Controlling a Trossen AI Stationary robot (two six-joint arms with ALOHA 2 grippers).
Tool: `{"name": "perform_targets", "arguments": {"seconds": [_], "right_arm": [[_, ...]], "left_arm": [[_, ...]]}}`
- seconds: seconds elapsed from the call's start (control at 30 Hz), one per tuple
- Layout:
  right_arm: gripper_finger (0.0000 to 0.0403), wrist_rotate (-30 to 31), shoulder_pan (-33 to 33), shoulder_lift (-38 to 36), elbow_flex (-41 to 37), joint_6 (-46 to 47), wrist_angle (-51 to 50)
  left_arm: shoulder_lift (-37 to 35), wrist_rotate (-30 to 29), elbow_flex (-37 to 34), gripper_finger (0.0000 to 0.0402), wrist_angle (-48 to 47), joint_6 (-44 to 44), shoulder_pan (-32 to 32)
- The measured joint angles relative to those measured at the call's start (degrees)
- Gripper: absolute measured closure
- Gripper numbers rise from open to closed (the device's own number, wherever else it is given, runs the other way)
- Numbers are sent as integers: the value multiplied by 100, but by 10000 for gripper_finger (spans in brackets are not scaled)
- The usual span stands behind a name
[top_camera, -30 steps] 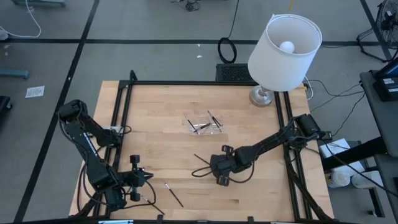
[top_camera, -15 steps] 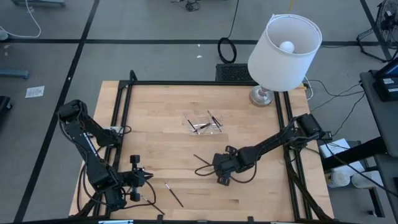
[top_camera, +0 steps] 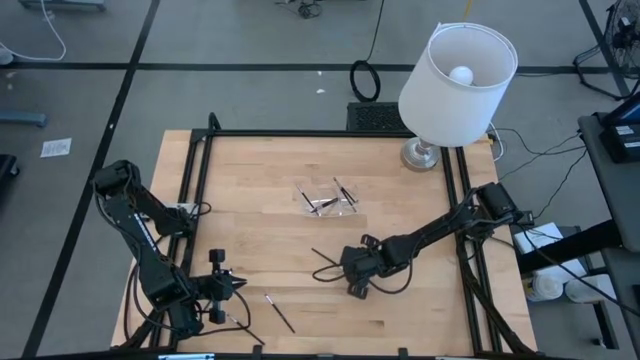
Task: Pick & Place Makeup Supplies
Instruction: Put the makeup brush into the transparent organizer
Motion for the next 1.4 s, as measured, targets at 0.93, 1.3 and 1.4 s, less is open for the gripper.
{"name": "perform_targets", "arguments": {"seconds": [0.93,1.3,1.4], "right_arm": [[395,93,4,399,3,-408,-149],[402,222,54,297,-42,-394,-366],[403,316,71,158,139,-567,-370]], "left_arm": [[0,-17,0,371,-1,-7,0],[0,-19,0,371,3,-13,0],[0,-19,0,371,2,-9,0]]}}
